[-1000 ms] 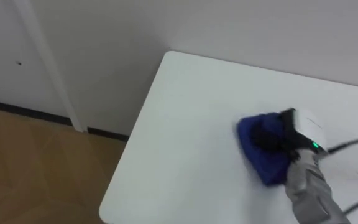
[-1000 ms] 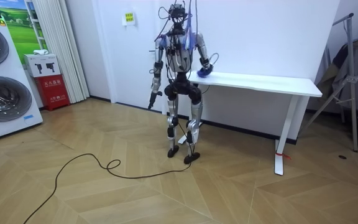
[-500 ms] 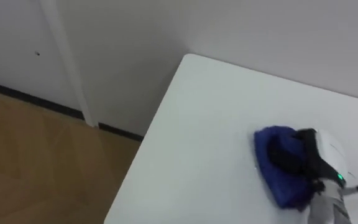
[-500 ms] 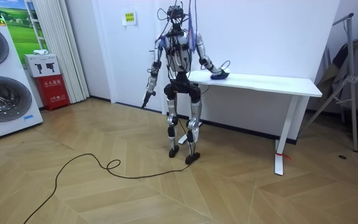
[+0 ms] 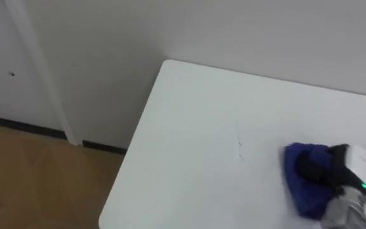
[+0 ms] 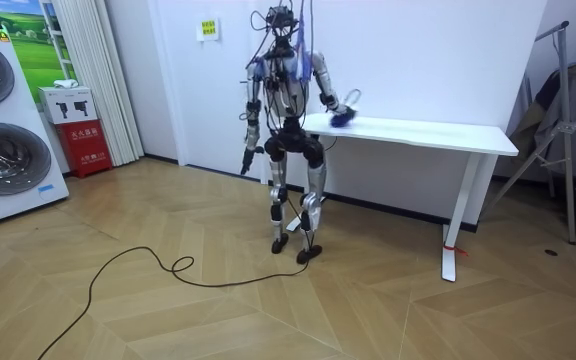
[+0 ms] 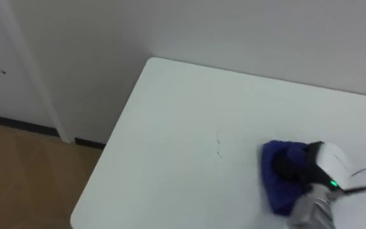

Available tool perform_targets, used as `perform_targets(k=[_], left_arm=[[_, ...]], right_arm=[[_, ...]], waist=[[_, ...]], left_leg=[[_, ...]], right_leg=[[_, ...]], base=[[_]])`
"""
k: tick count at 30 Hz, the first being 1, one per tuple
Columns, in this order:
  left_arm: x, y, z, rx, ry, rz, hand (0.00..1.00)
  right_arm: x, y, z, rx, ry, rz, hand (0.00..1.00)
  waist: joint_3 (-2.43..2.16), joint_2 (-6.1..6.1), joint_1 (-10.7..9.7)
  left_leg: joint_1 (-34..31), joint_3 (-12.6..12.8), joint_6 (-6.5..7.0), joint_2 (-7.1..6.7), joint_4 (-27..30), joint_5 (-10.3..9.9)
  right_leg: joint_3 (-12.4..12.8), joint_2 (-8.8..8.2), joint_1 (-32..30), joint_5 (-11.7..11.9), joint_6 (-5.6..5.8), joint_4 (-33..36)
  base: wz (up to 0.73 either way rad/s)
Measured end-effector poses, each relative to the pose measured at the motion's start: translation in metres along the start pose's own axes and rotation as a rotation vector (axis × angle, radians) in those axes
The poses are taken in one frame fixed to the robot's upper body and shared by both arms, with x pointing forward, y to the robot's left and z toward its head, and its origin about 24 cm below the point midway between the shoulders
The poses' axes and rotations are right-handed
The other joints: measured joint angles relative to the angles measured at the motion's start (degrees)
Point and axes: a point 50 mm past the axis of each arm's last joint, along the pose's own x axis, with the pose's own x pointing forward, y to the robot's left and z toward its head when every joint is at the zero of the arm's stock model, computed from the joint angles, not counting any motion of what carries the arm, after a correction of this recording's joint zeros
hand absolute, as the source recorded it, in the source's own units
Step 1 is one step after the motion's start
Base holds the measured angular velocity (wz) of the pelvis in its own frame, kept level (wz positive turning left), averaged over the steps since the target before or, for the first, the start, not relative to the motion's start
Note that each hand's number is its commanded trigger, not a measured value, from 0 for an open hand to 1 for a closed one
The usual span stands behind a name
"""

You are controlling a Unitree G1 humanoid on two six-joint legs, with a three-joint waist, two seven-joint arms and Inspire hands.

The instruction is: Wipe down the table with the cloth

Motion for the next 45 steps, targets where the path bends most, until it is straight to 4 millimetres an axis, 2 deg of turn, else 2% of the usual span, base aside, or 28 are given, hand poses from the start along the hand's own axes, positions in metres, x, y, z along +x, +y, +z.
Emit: perform_targets(k=[2,3,4,5,6,8,10,13,15,16,18,19,20,21,22,23,24,25,27,28,29,30,31,34,37,42,43,45], left_arm=[[0.001,-0.002,0.02,0.012,-0.066,-0.014,0.0],[0.002,-0.002,0.021,0.011,-0.067,-0.015,0.0],[0.003,0.0,0.016,0.013,-0.049,-0.013,0.0],[0.004,0.005,0.012,0.019,-0.036,0.0,0.0],[0.004,0.009,0.006,0.019,-0.023,0.008,0.0],[0.005,0.021,-0.008,0.004,0.018,0.039,0.0],[0.006,0.037,-0.013,-0.011,0.029,0.076,0.0],[0.009,0.062,-0.009,-0.017,0.007,0.134,0.0],[0.01,0.071,-0.004,-0.02,-0.01,0.154,0.0],[0.01,0.075,-0.001,-0.023,-0.024,0.166,0.0],[0.009,0.078,0.0,-0.031,-0.037,0.179,0.0],[0.009,0.081,-0.002,-0.052,-0.033,0.188,0.0],[0.008,0.071,-0.006,-0.079,-0.022,0.161,0.0],[0.007,0.064,-0.006,-0.099,-0.024,0.144,0.0],[0.007,0.059,-0.005,-0.106,-0.028,0.134,0.0],[0.005,0.048,-0.007,-0.114,-0.024,0.109,0.0],[0.005,0.044,-0.008,-0.112,-0.021,0.099,0.0],[0.004,0.039,-0.007,-0.11,-0.022,0.084,0.0],[0.003,0.03,-0.005,-0.104,-0.021,0.058,0.0],[0.003,0.027,-0.004,-0.106,-0.021,0.052,0.0],[0.003,0.024,-0.001,-0.105,-0.026,0.041,0.0],[0.003,0.022,0.0,-0.104,-0.029,0.035,0.0],[0.002,0.02,0.001,-0.105,-0.026,0.028,0.0],[0.0,0.011,0.008,-0.126,-0.03,0.006,0.0],[-0.002,0.011,-0.002,-0.2,0.009,0.019,0.0],[-0.002,0.013,-0.009,-0.226,0.037,0.053,0.0],[-0.001,0.018,-0.007,-0.236,0.031,0.071,0.0],[0.0,0.027,-0.009,-0.236,0.027,0.102,0.0]], right_arm=[[0.018,-0.01,0.046,-0.001,-0.155,0.008,1.0],[0.021,-0.013,0.052,-0.001,-0.175,0.004,1.0],[0.026,-0.012,0.056,-0.003,-0.186,0.015,1.0],[0.03,-0.009,0.051,-0.015,-0.165,0.031,1.0],[0.031,-0.007,0.046,-0.019,-0.143,0.039,1.0],[0.028,-0.004,0.022,0.058,-0.039,0.005,1.0],[0.024,0.001,0.01,0.1,0.01,-0.011,1.0],[0.015,0.005,-0.013,0.156,0.072,-0.034,1.0],[0.007,0.005,-0.033,0.18,0.122,-0.048,1.0],[0.001,0.004,-0.046,0.183,0.15,-0.055,1.0],[-0.006,0.005,-0.059,0.188,0.18,-0.066,1.0],[-0.011,0.005,-0.065,0.186,0.193,-0.069,1.0],[-0.013,0.001,-0.071,0.172,0.199,-0.078,1.0],[-0.022,0.004,-0.079,0.163,0.218,-0.073,1.0],[-0.025,0.005,-0.082,0.16,0.227,-0.07,1.0],[-0.025,0.004,-0.082,0.158,0.237,-0.064,1.0],[-0.024,0.003,-0.08,0.157,0.237,-0.063,1.0],[-0.022,0.001,-0.075,0.162,0.227,-0.061,1.0],[-0.01,-0.003,-0.058,0.166,0.183,-0.041,1.0],[-0.008,-0.004,-0.053,0.166,0.172,-0.039,1.0],[-0.002,-0.006,-0.041,0.16,0.15,-0.039,1.0],[0.002,-0.007,-0.035,0.154,0.136,-0.042,1.0],[0.008,-0.01,-0.022,0.146,0.103,-0.046,1.0],[0.015,-0.014,0.002,0.151,0.022,-0.046,1.0],[0.01,-0.008,0.0,0.165,0.011,-0.049,1.0],[-0.017,0.007,-0.026,0.203,0.018,-0.119,1.0],[-0.031,0.011,-0.045,0.215,0.081,-0.155,1.0],[-0.053,0.016,-0.073,0.221,0.19,-0.207,1.0]], waist=[[1.33,0.26,3.7],[1.7,0.61,4.8],[1.67,1.18,6.0],[1.71,1.39,7.1],[1.36,0.82,7.4],[1.54,1.12,7.5],[1.4,1.21,7.5],[0.74,0.59,4.5],[0.23,0.43,2.7],[-0.09,0.15,1.2],[-0.46,-0.36,-0.3],[-1.47,0.0,-0.7],[-2.32,2.2,-1.3],[-2.35,2.08,-2.6],[-2.22,1.77,-3.3],[-2.02,2.13,-4.2],[-1.91,2.17,-4.4],[-1.31,2.14,-4.3],[-0.2,2.59,-3.4],[-0.15,2.82,-2.9],[0.01,3.57,-1.8],[0.24,3.73,-1.2],[0.35,3.48,0.4],[0.12,3.23,1.4],[-0.03,3.46,0.7],[0.05,2.94,-3.9],[-0.22,2.52,-5.3],[-0.28,2.18,-6.0]], left_leg=[[-1.9,-1.0,-0.04,0.26,2.0,0.0],[-2.1,-1.4,0.04,0.28,2.5,0.0],[-2.6,-2.4,0.23,0.66,3.7,-0.3],[-3.3,-2.9,0.36,0.9,4.9,-0.8],[-3.9,-2.9,0.37,0.88,5.5,-1.1],[-5.9,-3.8,-0.31,1.67,9.1,-3.1],[-6.2,-4.4,-1.88,4.19,11.0,-4.3],[-8.6,-8.3,-5.09,8.06,14.7,-5.9],[-8.7,-10.1,-7.43,10.11,15.0,-5.9],[-8.3,-11.1,-9.42,11.66,14.4,-5.6],[-6.7,-11.3,-12.87,14.78,11.8,-4.2],[-5.1,-9.8,-15.5,17.36,9.6,-3.1],[-3.8,-9.1,-14.7,21.42,8.4,-1.5],[-2.5,-5.6,-11.21,23.14,7.0,2.3],[-1.9,-4.3,-10.6,23.28,6.7,3.7],[-1.8,-1.9,-10.79,22.72,7.6,4.2],[-2.0,-0.4,-10.78,22.36,8.5,4.1],[-2.6,1.3,-10.21,21.08,11.2,2.9],[-5.7,1.1,-8.62,15.53,18.0,-2.5],[-6.6,0.9,-7.93,13.93,18.6,-3.5],[-7.7,1.3,-6.76,10.82,18.0,-4.4],[-8.0,1.7,-6.59,9.49,16.9,-4.4],[-7.9,2.0,-5.39,7.67,13.9,-3.7],[-7.2,2.2,-5.92,6.6,7.3,-0.7],[-4.2,2.3,-5.96,5.75,2.2,1.3],[-2.7,0.6,-5.66,4.82,-0.8,2.4],[-2.4,-0.2,-5.33,4.3,-1.3,2.8],[-1.0,-0.4,-5.15,3.62,-2.3,2.8]], right_leg=[[-1.8,-1.05,-2.1,-1.5,-0.38,3.5],[-2.5,-1.43,-2.3,-1.9,-0.33,4.6],[-3.4,-2.14,-3.2,-2.7,0.37,7.8],[-3.6,-3.85,-5.8,-4.4,1.93,13.8],[-3.7,-5.56,-7.3,-5.0,2.34,17.5],[-3.6,-14.65,-10.9,-6.7,2.81,27.6],[-2.4,-18.43,-10.6,-5.7,3.34,25.6],[-1.1,-21.0,-7.9,-1.0,4.12,15.8],[-1.5,-20.56,-5.3,3.1,4.7,8.6],[-1.4,-19.38,-3.8,5.7,5.69,4.2],[-1.5,-16.36,-4.2,6.8,6.23,3.1],[-3.3,-14.49,-5.2,5.3,9.65,6.6],[-3.4,-11.03,-6.3,2.3,8.86,10.6],[-4.1,-9.98,-6.8,-1.2,7.22,12.9],[-4.2,-9.53,-6.7,-2.4,6.31,13.4],[-4.3,-8.14,-6.5,-3.4,4.84,13.5],[-4.4,-7.57,-6.5,-3.7,4.2,13.5],[-3.8,-6.88,-6.6,-4.2,3.04,13.3],[-2.9,-4.83,-7.1,-4.7,1.3,12.9],[-2.8,-4.23,-7.4,-4.5,0.84,12.6],[-2.4,-3.5,-8.0,-4.1,0.14,12.0],[-1.8,-3.12,-8.4,-3.8,0.04,11.9],[-0.6,-2.71,-9.9,-3.3,-0.21,11.4],[1.2,-0.83,-11.3,-0.7,-0.54,7.3],[0.8,-0.54,-8.6,0.6,-0.99,4.3],[-1.0,-0.59,-5.9,1.5,-0.16,0.4],[-1.9,-0.91,-5.0,1.7,0.25,-0.8],[-2.0,-1.43,-3.7,1.4,1.17,-1.1]], base=[[0.38],[0.5],[0.45],[0.4],[0.35],[0.33],[0.19],[0.33],[0.34],[0.15],[-0.11],[-0.4],[-0.25],[0.0],[0.11],[-0.03],[-0.22],[-0.29],[-0.35],[-0.35],[-0.35],[-0.57],[-0.65],[-0.26],[0.1],[0.24],[0.39],[0.14]])
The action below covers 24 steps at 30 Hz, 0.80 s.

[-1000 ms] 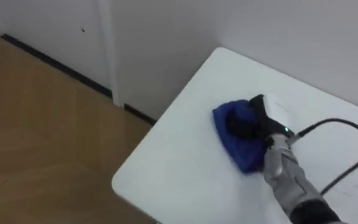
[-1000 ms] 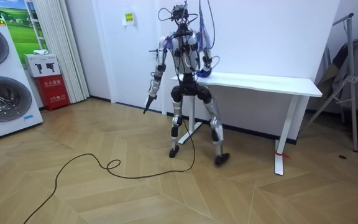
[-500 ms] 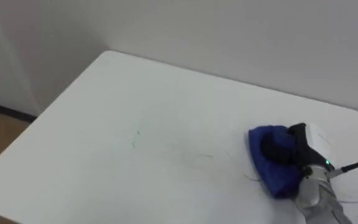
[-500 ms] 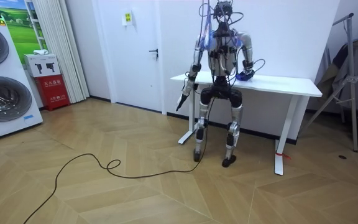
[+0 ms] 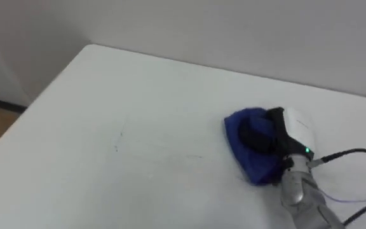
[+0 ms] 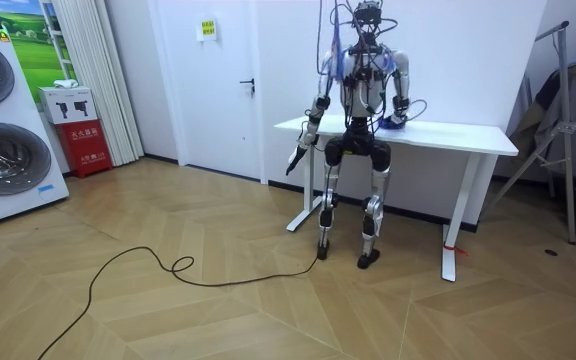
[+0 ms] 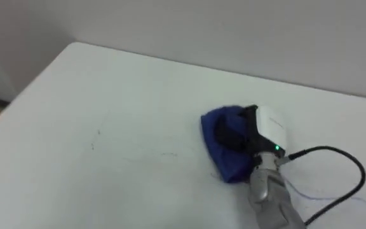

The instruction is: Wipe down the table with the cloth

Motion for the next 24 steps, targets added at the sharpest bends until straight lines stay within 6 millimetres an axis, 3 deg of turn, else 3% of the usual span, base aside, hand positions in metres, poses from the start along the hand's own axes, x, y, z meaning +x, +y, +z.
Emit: perform_targets(k=[1,3,6,10,12,13,14,15,17,18,19,20,22,23,24], left_arm=[[0.001,0.006,-0.002,0.014,0.002,0.023,0.0],[0.002,0.013,-0.004,0.028,0.004,0.046,0.0],[0.001,0.012,-0.006,0.032,0.01,0.043,0.0],[0.001,0.001,0.003,0.048,-0.016,0.026,0.0],[-0.001,-0.008,0.006,0.072,-0.028,0.007,0.0],[-0.001,-0.013,0.01,0.093,-0.037,-0.004,0.0],[-0.001,-0.017,0.017,0.112,-0.048,-0.01,0.0],[-0.001,-0.018,0.021,0.114,-0.056,-0.014,0.0],[0.0,-0.027,0.04,0.135,-0.103,-0.032,0.0],[-0.001,-0.029,0.047,0.135,-0.12,-0.037,0.0],[-0.002,-0.034,0.056,0.136,-0.146,-0.048,0.0],[-0.003,-0.035,0.056,0.137,-0.155,-0.052,0.0],[-0.002,-0.031,0.047,0.144,-0.137,-0.042,0.0],[-0.002,-0.03,0.035,0.15,-0.102,-0.038,0.0],[-0.004,-0.031,0.023,0.156,-0.069,-0.045,0.0]], right_arm=[[-0.013,-0.003,-0.022,-0.009,0.076,-0.029,1.0],[-0.031,-0.01,-0.055,-0.023,0.202,-0.068,1.0],[-0.034,-0.013,-0.065,0.001,0.256,-0.076,1.0],[-0.019,-0.01,-0.047,0.006,0.254,-0.073,1.0],[-0.008,-0.01,-0.028,-0.035,0.199,-0.034,1.0],[-0.001,-0.004,-0.002,-0.07,0.11,0.021,1.0],[0.005,0.008,0.037,-0.093,-0.034,0.106,1.0],[0.005,0.014,0.058,-0.108,-0.115,0.147,1.0],[-0.004,0.041,0.145,-0.186,-0.456,0.293,1.0],[-0.008,0.045,0.162,-0.188,-0.514,0.323,1.0],[-0.015,0.052,0.192,-0.193,-0.622,0.368,1.0],[-0.021,0.058,0.208,-0.199,-0.681,0.408,1.0],[-0.029,0.064,0.209,-0.198,-0.711,0.46,1.0],[-0.029,0.064,0.201,-0.178,-0.7,0.461,1.0],[-0.026,0.062,0.198,-0.153,-0.709,0.44,1.0]], waist=[[-0.56,-0.55,-0.3],[-1.15,-1.47,-1.3],[-1.2,-1.55,-1.2],[-1.2,-1.25,0.2],[-1.08,-1.05,2.1],[-1.07,-0.95,3.9],[-0.97,-0.95,5.6],[-0.84,-0.97,6.4],[0.26,-0.94,9.7],[0.49,-1.0,10.3],[0.74,-0.85,12.3],[0.7,-0.9,14.1],[0.71,-0.94,15.2],[1.46,-0.89,15.3],[2.53,-0.53,14.0]], left_leg=[[0.4,0.0,0.13,-0.19,0.0,-0.4],[1.8,-0.1,0.65,-0.71,0.2,-0.9],[1.7,0.2,1.13,-1.02,1.1,-1.2],[1.0,0.7,1.43,-1.04,2.1,-1.4],[0.6,2.0,1.39,-0.76,2.0,-1.4],[-0.1,1.9,1.36,-0.75,2.0,-1.4],[-0.9,1.8,1.24,-0.46,1.9,-1.3],[-1.3,1.7,1.11,-0.4,1.8,-1.2],[-2.4,0.5,0.52,0.1,1.7,-0.8],[-2.7,0.1,0.4,0.18,1.7,-0.8],[-3.4,-1.1,0.15,0.19,1.6,-0.6],[-3.7,-2.2,0.1,0.01,1.1,-0.3],[-3.6,-3.9,0.22,-0.15,0.6,0.0],[-3.1,-4.2,0.24,-0.31,0.1,0.0],[-3.3,-4.4,0.31,-0.53,0.2,0.1]], right_leg=[[0.1,0.0,1.1,0.1,0.63,-0.9],[0.9,-0.12,2.8,0.3,1.05,-1.6],[2.5,-0.13,2.9,0.7,1.24,-1.5],[4.5,0.03,1.8,1.2,1.16,-1.1],[5.5,0.12,0.1,1.5,0.75,-0.3],[6.0,0.41,-1.0,2.1,0.37,-0.2],[6.3,0.95,-2.2,2.8,-0.03,-0.3],[6.3,1.18,-2.5,3.0,-0.23,-0.4],[6.4,2.09,-3.8,3.0,-0.95,-0.5],[6.2,2.23,-4.3,2.9,-1.13,-0.5],[5.2,2.26,-4.7,2.7,-1.47,-0.6],[4.1,2.23,-4.6,2.8,-1.78,-0.8],[2.3,2.09,-3.7,2.5,-1.46,-1.1],[1.9,2.06,-3.1,2.5,-1.41,-1.5],[1.2,1.8,-2.7,2.5,-1.41,-1.7]], base=[[0.0],[0.03],[-0.05],[-0.16],[-0.49],[-0.64],[-0.63],[-0.39],[0.06],[0.36],[0.46],[0.53],[0.5],[0.27],[0.11]])
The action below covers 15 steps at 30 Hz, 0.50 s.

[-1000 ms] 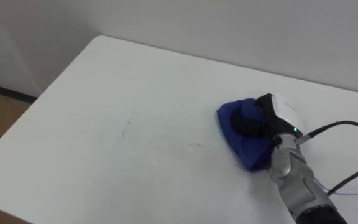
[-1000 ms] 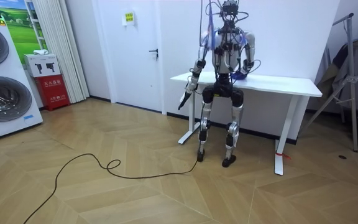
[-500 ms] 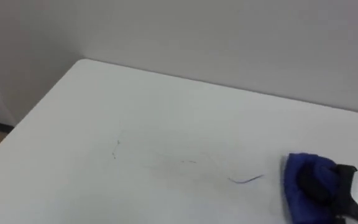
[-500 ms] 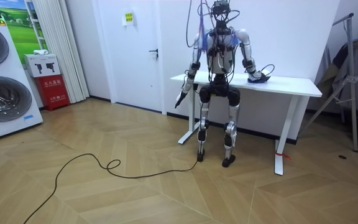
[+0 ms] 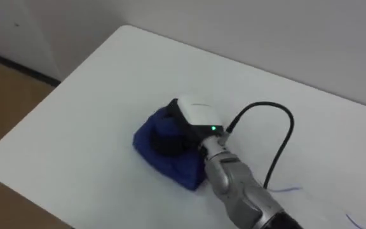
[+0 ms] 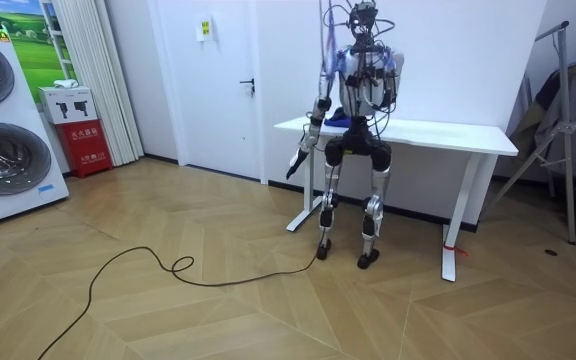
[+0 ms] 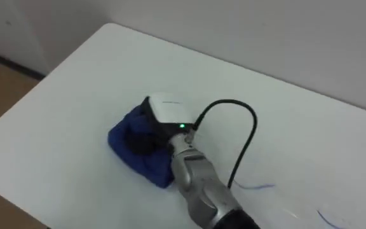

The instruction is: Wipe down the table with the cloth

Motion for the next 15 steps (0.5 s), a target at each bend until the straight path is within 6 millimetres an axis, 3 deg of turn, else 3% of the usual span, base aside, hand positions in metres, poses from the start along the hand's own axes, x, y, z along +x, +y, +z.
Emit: perform_targets(k=[3,5,6,8,10,11,15], left_arm=[[-0.002,-0.001,-0.013,0.003,0.035,-0.001,0.0],[-0.001,0.009,-0.028,-0.013,0.086,0.036,0.0],[-0.001,0.014,-0.033,-0.014,0.102,0.051,0.0],[0.0,0.034,-0.047,-0.07,0.157,0.134,0.0],[0.001,0.043,-0.05,-0.101,0.161,0.179,0.0],[0.001,0.046,-0.05,-0.117,0.152,0.187,0.0],[0.004,0.046,-0.03,-0.136,0.059,0.186,0.0]], right_arm=[[-0.022,0.013,-0.018,0.099,0.057,-0.072,1.0],[-0.066,0.023,-0.045,0.166,0.166,-0.162,1.0],[-0.083,0.025,-0.056,0.182,0.211,-0.191,1.0],[-0.15,0.027,-0.099,0.175,0.425,-0.315,1.0],[-0.19,0.025,-0.129,0.138,0.599,-0.394,1.0],[-0.21,0.024,-0.146,0.134,0.7,-0.442,1.0],[-0.238,0.021,-0.173,0.172,0.899,-0.535,1.0]], waist=[[0.04,0.24,-2.1],[-0.12,0.23,-5.7],[-0.38,-0.04,-6.9],[-1.66,-1.01,-10.8],[-2.35,-1.31,-12.8],[-2.46,-1.24,-13.9],[-3.21,-1.32,-15.9]], left_leg=[[0.4,-0.8,0.28,-0.57,-0.1,0.2],[1.6,-1.0,0.55,-1.16,-0.1,0.0],[1.8,-1.0,0.72,-1.33,0.0,-0.1],[2.1,-1.0,1.3,-1.91,-0.1,-0.4],[2.7,-0.3,1.51,-2.06,-0.1,-1.0],[3.5,0.4,1.76,-2.17,0.0,-1.3],[3.6,0.7,2.38,-2.68,1.2,-1.8]], right_leg=[[-0.8,-0.5,0.6,-0.3,0.43,-0.3],[-0.8,-1.08,2.1,-1.4,1.85,-0.9],[-1.0,-1.28,2.4,-1.5,2.06,-0.9],[-0.6,-1.75,2.7,-1.5,2.48,-0.7],[0.4,-1.87,3.4,-1.3,2.75,-0.6],[1.4,-1.9,3.8,-1.3,2.86,-0.6],[4.1,-1.91,3.9,-1.2,3.03,0.0]], base=[[0.22],[0.13],[0.08],[-0.05],[-0.22],[-0.24],[-0.05]])
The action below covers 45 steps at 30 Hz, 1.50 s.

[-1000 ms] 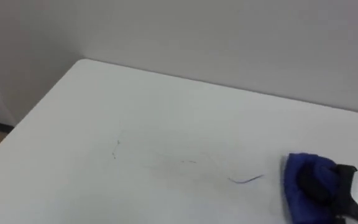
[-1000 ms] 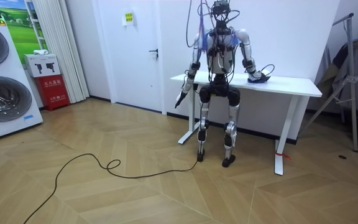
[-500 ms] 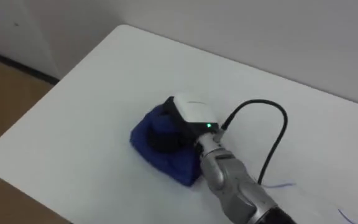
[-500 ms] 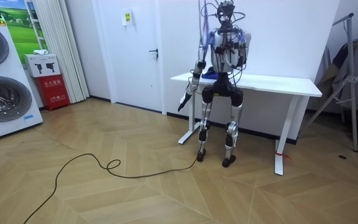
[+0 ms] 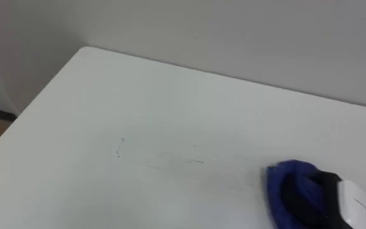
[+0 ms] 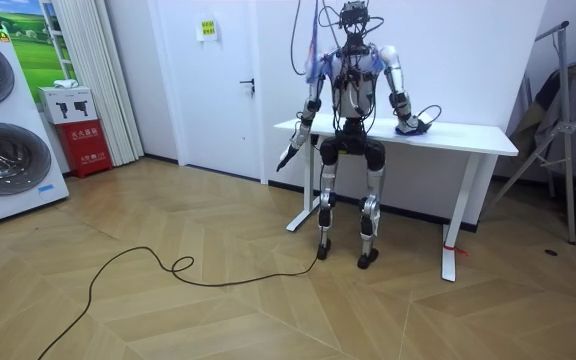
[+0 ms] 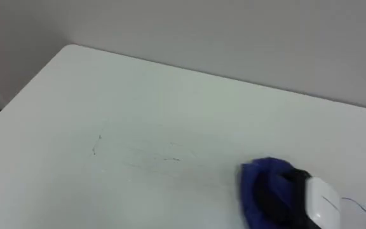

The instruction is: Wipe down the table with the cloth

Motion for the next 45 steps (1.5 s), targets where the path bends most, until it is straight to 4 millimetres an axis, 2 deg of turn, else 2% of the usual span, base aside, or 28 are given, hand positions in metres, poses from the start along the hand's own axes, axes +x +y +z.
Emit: perform_targets(k=[3,6,7,8,9,10,12,13,14,16,18,19,20,22,23,24,25,26,27,29,32,36,39,40,42,43,44,45], left_arm=[[-0.001,-0.005,0.008,0.02,-0.038,-0.018,0.0],[-0.004,-0.015,0.005,0.043,-0.034,-0.053,0.0],[-0.006,-0.021,0.002,0.053,-0.016,-0.072,0.0],[-0.008,-0.027,0.003,0.064,-0.016,-0.088,0.0],[-0.009,-0.031,0.002,0.086,-0.009,-0.102,0.0],[-0.01,-0.033,0.002,0.091,-0.004,-0.109,0.0],[-0.013,-0.042,0.005,0.067,0.013,-0.137,0.0],[-0.013,-0.043,0.008,0.067,0.007,-0.142,0.0],[-0.013,-0.044,0.012,0.063,-0.001,-0.15,0.0],[-0.014,-0.042,0.011,0.059,-0.008,-0.158,0.0],[-0.016,-0.038,0.0,0.064,0.008,-0.155,0.0],[-0.018,-0.035,-0.013,0.076,0.042,-0.155,0.0],[-0.019,-0.037,-0.017,0.077,0.058,-0.166,0.0],[-0.021,-0.04,-0.024,0.081,0.081,-0.179,0.0],[-0.021,-0.037,-0.028,0.073,0.102,-0.171,0.0],[-0.02,-0.035,-0.029,0.067,0.107,-0.164,0.0],[-0.018,-0.03,-0.028,0.053,0.11,-0.146,0.0],[-0.015,-0.025,-0.029,0.06,0.106,-0.127,0.0],[-0.015,-0.023,-0.028,0.06,0.104,-0.118,0.0],[-0.013,-0.019,-0.028,0.088,0.093,-0.107,0.0],[-0.013,-0.018,-0.024,0.101,0.072,-0.103,0.0],[-0.012,-0.022,-0.013,0.104,0.037,-0.104,0.0],[-0.013,-0.035,0.002,0.125,-0.002,-0.128,0.0],[-0.014,-0.039,0.01,0.126,-0.023,-0.138,0.0],[-0.015,-0.045,0.023,0.143,-0.065,-0.152,0.0],[-0.015,-0.047,0.027,0.148,-0.077,-0.158,0.0],[-0.017,-0.05,0.028,0.154,-0.092,-0.17,0.0],[-0.018,-0.052,0.029,0.155,-0.098,-0.176,0.0]], right_arm=[[0.005,0.003,0.0,0.001,0.016,0.004,1.0],[0.016,0.009,0.014,0.011,0.027,0.001,1.0],[0.022,0.015,0.028,0.028,0.036,0.011,1.0],[0.032,0.021,0.046,0.041,0.031,0.033,1.0],[0.041,0.03,0.074,0.024,-0.032,0.081,1.0],[0.046,0.035,0.091,0.012,-0.087,0.111,1.0],[0.055,0.049,0.172,-0.034,-0.371,0.208,1.0],[0.055,0.051,0.191,-0.041,-0.442,0.219,1.0],[0.054,0.051,0.221,-0.052,-0.555,0.23,1.0],[0.053,0.051,0.244,-0.071,-0.65,0.254,1.0],[0.051,0.055,0.241,-0.096,-0.652,0.284,1.0],[0.048,0.062,0.225,-0.124,-0.613,0.316,1.0],[0.05,0.066,0.207,-0.159,-0.564,0.342,1.0],[0.048,0.062,0.193,-0.088,-0.535,0.317,1.0],[0.046,0.062,0.181,-0.07,-0.51,0.312,1.0],[0.046,0.062,0.175,-0.061,-0.492,0.307,1.0],[0.045,0.061,0.161,-0.048,-0.453,0.304,1.0],[0.042,0.06,0.144,-0.041,-0.4,0.297,1.0],[0.041,0.06,0.136,-0.033,-0.372,0.29,1.0],[0.036,0.051,0.102,-0.023,-0.269,0.248,1.0],[0.037,0.042,0.079,-0.012,-0.182,0.202,1.0],[0.044,0.046,0.092,-0.002,-0.178,0.225,1.0],[0.053,0.054,0.131,-0.024,-0.214,0.268,1.0],[0.054,0.059,0.159,-0.057,-0.298,0.317,1.0],[0.047,0.07,0.218,-0.098,-0.509,0.412,1.0],[0.043,0.072,0.231,-0.104,-0.556,0.426,1.0],[0.036,0.076,0.254,-0.11,-0.635,0.446,1.0],[0.035,0.076,0.261,-0.11,-0.665,0.45,1.0]], waist=[[-0.19,0.13,0.2],[-0.13,0.36,0.9],[-0.13,0.63,2.3],[-0.1,0.71,3.7],[-0.01,0.78,4.8],[0.09,0.97,5.7],[0.64,1.62,8.4],[0.74,1.6,8.5],[0.93,1.55,9.2],[0.99,1.48,10.6],[0.96,1.38,10.6],[1.0,1.37,10.5],[1.56,1.21,10.2],[2.28,1.54,8.8],[2.09,1.76,7.9],[2.11,1.79,7.5],[1.87,1.96,6.7],[1.19,1.84,6.4],[0.97,1.74,6.2],[0.14,1.43,5.1],[-0.1,1.58,3.7],[-0.09,1.6,4.2],[0.0,1.53,7.4],[0.06,1.37,9.1],[0.92,0.65,10.7],[1.04,0.49,11.3],[1.14,0.2,12.5],[1.15,0.14,13.1]], left_leg=[[0.8,0.2,0.5,-0.37,0.5,-0.1],[1.4,0.6,0.48,-0.32,0.5,-0.4],[1.4,1.9,0.47,0.07,0.5,-0.4],[1.0,2.9,0.27,0.5,0.6,-0.3],[0.6,2.9,0.03,0.55,0.5,-0.1],[0.5,2.8,-0.01,0.55,0.5,-0.1],[-0.8,1.2,-0.29,0.54,0.7,0.1],[-1.3,0.6,-0.36,0.47,0.7,0.3],[-2.1,-0.8,-0.59,0.48,0.7,0.6],[-2.3,-2.8,-0.83,0.35,0.0,1.0],[-1.4,-4.3,-0.59,0.25,-0.5,1.2],[-0.6,-4.8,-0.57,0.21,-0.9,1.2],[-0.8,-5.0,-0.57,0.19,-1.3,1.2],[-1.1,-4.9,-0.54,0.11,-1.1,1.3],[-0.7,-4.9,-0.51,0.1,-1.2,1.2],[-0.4,-4.9,-0.49,0.06,-1.3,1.2],[-0.1,-5.0,-0.44,-0.07,-1.3,1.1],[0.5,-5.1,-0.47,-0.2,-1.3,0.9],[1.0,-5.0,-0.49,-0.3,-1.4,0.7],[2.0,-5.1,-0.05,-0.93,-1.3,0.4],[2.6,-5.4,0.5,-1.67,-0.7,0.2],[2.4,-5.1,0.79,-1.76,0.0,0.0],[1.8,-3.0,0.38,-0.89,-0.3,0.1],[1.3,-2.0,0.07,-0.37,-0.5,0.3],[0.8,-1.8,-0.62,0.24,-1.1,0.8],[0.8,-1.8,-0.75,0.38,-1.3,0.9],[0.5,-2.0,-0.91,0.54,-1.6,0.9],[0.5,-2.2,-0.97,0.56,-1.6,0.9]], right_leg=[[0.1,-0.35,0.9,0.4,-0.2,0.2],[1.2,-0.25,1.2,0.7,-0.04,0.3],[1.6,-0.15,0.5,0.9,0.01,0.3],[1.7,0.0,-0.1,1.4,-0.24,0.2],[1.9,0.09,-1.2,1.6,-0.56,0.3],[2.0,0.19,-1.6,1.7,-0.79,0.5],[1.8,0.57,-3.8,1.8,-1.44,1.4],[1.4,0.66,-4.3,1.8,-1.5,1.4],[1.0,0.97,-4.6,1.8,-1.55,1.3],[-0.8,0.96,-4.1,1.5,-1.97,1.1],[-2.2,0.95,-2.5,1.1,-2.05,0.8],[-3.0,0.98,-1.1,0.9,-1.89,0.1],[-3.2,0.96,-1.0,0.8,-1.85,0.1],[-3.3,0.88,-1.2,0.9,-1.93,0.1],[-3.4,0.81,-0.6,0.8,-1.85,0.0],[-3.4,0.77,-0.2,0.7,-1.73,-0.1],[-3.3,0.65,0.4,0.3,-1.5,-0.1],[-3.3,0.52,0.8,-0.4,-0.81,-0.2],[-3.2,0.38,1.0,-0.6,-0.66,-0.2],[-3.2,-0.19,2.0,-0.8,-0.27,0.1],[-3.5,-0.89,3.3,-0.6,0.38,0.2],[-2.8,-0.86,3.3,-0.1,0.38,0.3],[-1.1,-0.37,0.9,0.4,-0.38,1.4],[0.2,0.21,-0.4,0.7,-0.83,1.4],[0.9,1.16,-1.4,0.9,-1.48,1.1],[0.9,1.3,-1.6,0.8,-1.62,1.1],[0.8,1.52,-1.9,0.7,-1.89,1.1],[0.7,1.57,-2.0,0.7,-2.02,1.1]], base=[[-0.02],[-0.2],[-0.54],[-0.63],[-0.52],[-0.48],[-0.24],[0.34],[0.49],[0.64],[0.54],[0.26],[0.16],[0.0],[0.0],[0.1],[0.08],[0.04],[0.0],[0.02],[0.06],[-0.12],[-0.48],[-0.37],[-0.09],[0.07],[0.05],[0.25]])
